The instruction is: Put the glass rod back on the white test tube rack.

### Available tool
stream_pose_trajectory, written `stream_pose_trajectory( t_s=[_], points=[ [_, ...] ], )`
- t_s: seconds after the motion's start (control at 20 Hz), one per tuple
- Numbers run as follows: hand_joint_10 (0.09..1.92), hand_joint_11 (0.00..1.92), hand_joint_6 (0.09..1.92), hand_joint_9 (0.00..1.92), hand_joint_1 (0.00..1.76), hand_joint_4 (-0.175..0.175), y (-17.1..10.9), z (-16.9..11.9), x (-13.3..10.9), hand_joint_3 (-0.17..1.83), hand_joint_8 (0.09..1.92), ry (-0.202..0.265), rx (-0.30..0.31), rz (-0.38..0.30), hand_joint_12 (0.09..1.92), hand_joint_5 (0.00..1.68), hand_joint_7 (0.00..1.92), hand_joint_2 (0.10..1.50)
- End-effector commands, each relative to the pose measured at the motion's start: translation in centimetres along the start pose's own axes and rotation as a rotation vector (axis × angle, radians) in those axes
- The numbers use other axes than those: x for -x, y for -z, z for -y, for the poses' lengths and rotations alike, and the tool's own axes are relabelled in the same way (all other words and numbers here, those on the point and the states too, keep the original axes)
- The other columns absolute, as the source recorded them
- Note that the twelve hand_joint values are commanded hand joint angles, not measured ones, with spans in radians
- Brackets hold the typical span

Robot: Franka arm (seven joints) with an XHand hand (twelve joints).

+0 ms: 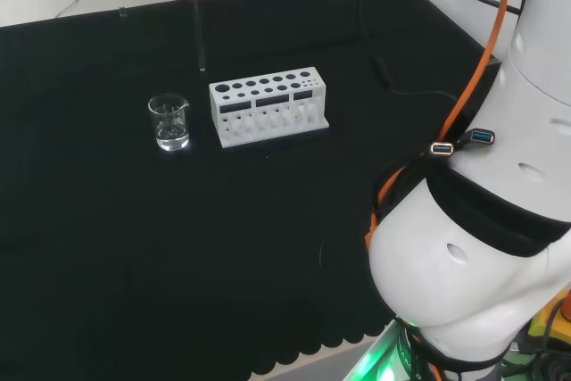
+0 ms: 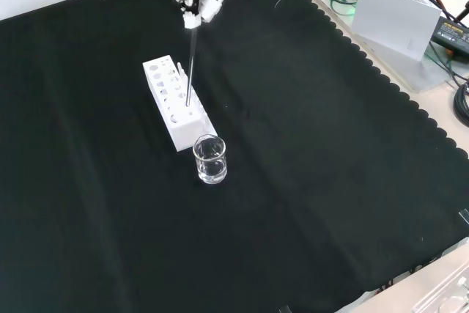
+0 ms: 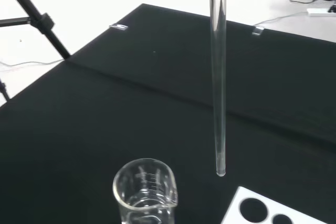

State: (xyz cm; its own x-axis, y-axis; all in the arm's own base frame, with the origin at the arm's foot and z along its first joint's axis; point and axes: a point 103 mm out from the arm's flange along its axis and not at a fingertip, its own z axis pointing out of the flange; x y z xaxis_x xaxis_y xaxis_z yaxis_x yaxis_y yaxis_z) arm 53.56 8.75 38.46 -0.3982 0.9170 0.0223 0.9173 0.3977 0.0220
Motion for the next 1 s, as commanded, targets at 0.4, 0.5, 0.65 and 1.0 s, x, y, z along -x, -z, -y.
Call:
stream_pose_trajectory(
  t_s=[0.4,0.5,0.65,1.0],
  points=[
    [0.67,1.60,0.15,1.65,1.31,-0.175,0.1,3.3,6.8,-0.17,0.97,-0.115,-0.003,-0.003,0.70,1.31,1.20,1.10],
    [0.67,1.60,0.15,1.65,1.31,-0.175,0.2,3.9,7.8,-0.17,0.97,-0.134,-0.002,-0.004,0.70,1.31,1.20,1.10],
    [0.67,1.60,0.15,1.65,1.31,-0.175,0.4,4.8,9.2,-0.17,0.97,-0.160,-0.002,0.000,0.70,1.31,1.20,1.10],
    [0.67,1.60,0.15,1.65,1.31,-0.175,0.9,6.8,10.9,-0.17,0.96,-0.194,0.015,-0.018,0.70,1.31,1.20,1.10]
  ],
)
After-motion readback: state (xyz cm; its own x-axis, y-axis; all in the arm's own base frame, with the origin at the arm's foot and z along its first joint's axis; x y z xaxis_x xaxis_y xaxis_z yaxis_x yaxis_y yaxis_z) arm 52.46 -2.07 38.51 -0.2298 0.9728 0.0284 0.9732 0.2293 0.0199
